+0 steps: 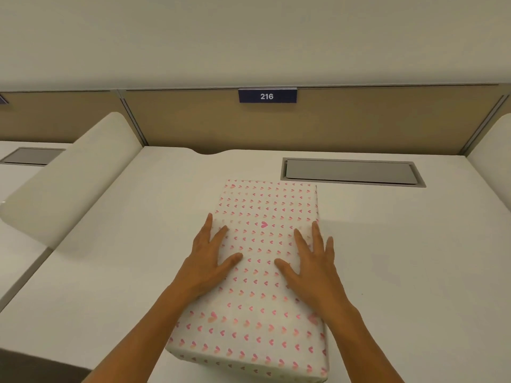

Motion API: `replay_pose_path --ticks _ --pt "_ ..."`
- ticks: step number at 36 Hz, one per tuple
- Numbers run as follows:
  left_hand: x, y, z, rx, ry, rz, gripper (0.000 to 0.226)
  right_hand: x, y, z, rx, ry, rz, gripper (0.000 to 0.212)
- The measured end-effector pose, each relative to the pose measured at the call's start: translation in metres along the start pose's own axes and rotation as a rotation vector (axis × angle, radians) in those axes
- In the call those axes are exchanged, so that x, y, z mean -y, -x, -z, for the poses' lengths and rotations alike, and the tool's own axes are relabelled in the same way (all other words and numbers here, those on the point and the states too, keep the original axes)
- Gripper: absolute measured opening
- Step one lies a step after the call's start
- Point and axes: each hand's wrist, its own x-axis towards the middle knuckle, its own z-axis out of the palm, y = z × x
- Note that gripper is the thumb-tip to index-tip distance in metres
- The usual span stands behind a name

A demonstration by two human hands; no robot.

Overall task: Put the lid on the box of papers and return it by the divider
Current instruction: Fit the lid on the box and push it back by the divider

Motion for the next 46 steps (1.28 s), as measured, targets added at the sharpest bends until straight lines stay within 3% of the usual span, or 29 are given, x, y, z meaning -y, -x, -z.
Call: replay_pose_path --ticks 6,14,20,46 --pt "0.001 0.016 0.001 -0.043 0.115 0.098 0.096 -0.008 0.024 0.001 0.050 -0.259 -0.087 0.096" --pt "0.001 0.025 0.007 -0.030 0.289 0.301 0.089 -0.026 0.043 -0.004 0.138 -0.461 -0.056 0.096" --pt "-0.003 0.032 0.006 -0.030 0.291 0.350 0.088 -0.029 0.038 -0.007 0.160 -0.590 0.000 0.091" --pt "0.046 0.001 0.084 -0.051 0.221 0.324 0.086 0.048 0.024 -0.019 0.189 -0.557 0.146 0.100"
